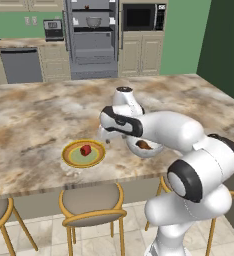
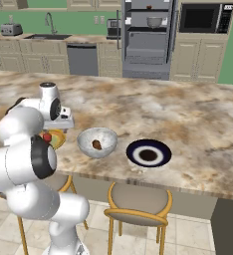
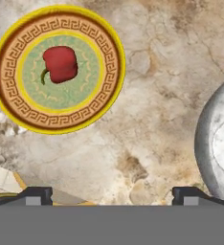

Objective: Pick the chicken drumstick and bell pepper from their plates and place them in the bowl. Then put the bowl in the fridge.

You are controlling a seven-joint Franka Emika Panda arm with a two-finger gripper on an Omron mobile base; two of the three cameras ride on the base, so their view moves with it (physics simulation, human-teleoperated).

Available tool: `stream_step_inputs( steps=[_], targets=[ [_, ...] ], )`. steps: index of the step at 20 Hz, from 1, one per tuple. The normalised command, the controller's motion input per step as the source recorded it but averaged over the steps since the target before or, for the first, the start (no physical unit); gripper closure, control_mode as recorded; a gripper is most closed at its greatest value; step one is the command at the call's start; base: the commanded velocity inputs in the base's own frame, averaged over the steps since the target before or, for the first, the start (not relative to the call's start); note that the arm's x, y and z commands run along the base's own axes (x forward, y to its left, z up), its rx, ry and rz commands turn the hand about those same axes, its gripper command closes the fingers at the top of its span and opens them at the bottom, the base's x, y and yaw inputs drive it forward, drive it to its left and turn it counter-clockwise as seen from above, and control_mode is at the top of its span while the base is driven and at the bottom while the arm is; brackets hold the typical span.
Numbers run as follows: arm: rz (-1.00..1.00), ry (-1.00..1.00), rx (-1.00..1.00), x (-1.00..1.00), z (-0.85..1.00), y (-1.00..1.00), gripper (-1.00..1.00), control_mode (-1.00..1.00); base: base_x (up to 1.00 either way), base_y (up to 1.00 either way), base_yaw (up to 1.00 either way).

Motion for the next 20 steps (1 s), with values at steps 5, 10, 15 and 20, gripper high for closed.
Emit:
stream_step_inputs(
  steps=[5,10,15,20],
  targets=[
    [0.17,0.0,0.0,-0.01,-0.16,0.52,-1.0,-1.0,0.0,0.0,0.0],
    [0.15,0.0,0.02,0.05,-0.2,0.5,-1.0,-1.0,0.0,0.0,0.0],
    [0.1,0.0,0.01,0.23,-0.24,0.42,-1.0,-1.0,0.0,0.0,0.0],
    [0.08,0.02,0.0,0.32,-0.27,0.42,-1.0,-1.0,0.0,0.0,0.0]
  ],
)
